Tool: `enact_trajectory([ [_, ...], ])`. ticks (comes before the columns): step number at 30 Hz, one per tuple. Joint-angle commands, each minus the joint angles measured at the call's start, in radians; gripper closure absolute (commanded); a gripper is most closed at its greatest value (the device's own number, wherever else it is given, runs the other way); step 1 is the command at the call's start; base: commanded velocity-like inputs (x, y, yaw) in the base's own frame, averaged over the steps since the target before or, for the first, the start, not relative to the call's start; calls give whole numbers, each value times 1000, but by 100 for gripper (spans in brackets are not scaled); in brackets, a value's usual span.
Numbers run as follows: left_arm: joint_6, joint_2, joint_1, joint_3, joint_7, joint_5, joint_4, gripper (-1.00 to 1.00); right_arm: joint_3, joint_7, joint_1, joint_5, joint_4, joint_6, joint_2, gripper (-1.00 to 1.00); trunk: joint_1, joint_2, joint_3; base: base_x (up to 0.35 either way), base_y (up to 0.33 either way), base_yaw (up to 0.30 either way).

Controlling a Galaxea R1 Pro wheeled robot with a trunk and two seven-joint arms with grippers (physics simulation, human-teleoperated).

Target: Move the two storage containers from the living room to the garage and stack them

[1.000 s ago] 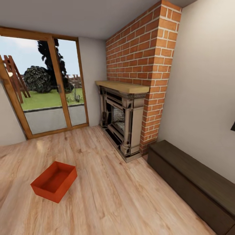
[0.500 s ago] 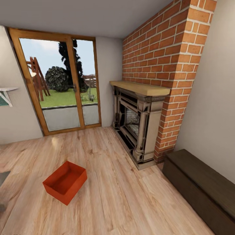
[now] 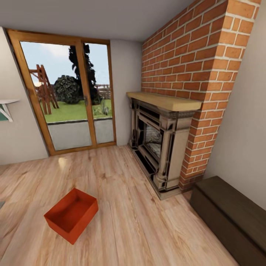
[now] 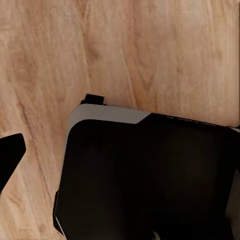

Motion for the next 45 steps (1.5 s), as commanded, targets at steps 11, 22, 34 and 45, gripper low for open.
enact_trajectory([
  [11, -3, 0, -1, -2, 1, 6, 1, -100, 8, -1, -1, -5, 3, -4, 1, -100, 1, -2, -2, 320, -64, 0],
  [22, -3, 0, -1, -2, 1, 6, 1, -100, 8, -1, -1, -6, 3, -4, 4, -100, 1, -2, -2, 299, -187, 1],
  [34, -3, 0, -1, -2, 2, 6, 1, -100, 8, -1, -1, -6, 3, -4, 2, -100, 1, -2, -2, 239, -126, 222],
  [45, -3, -1, -1, -2, 2, 6, 1, -100, 8, -1, -1, -6, 3, -4, 2, -100, 1, -2, -2, 11, -3, 274],
])
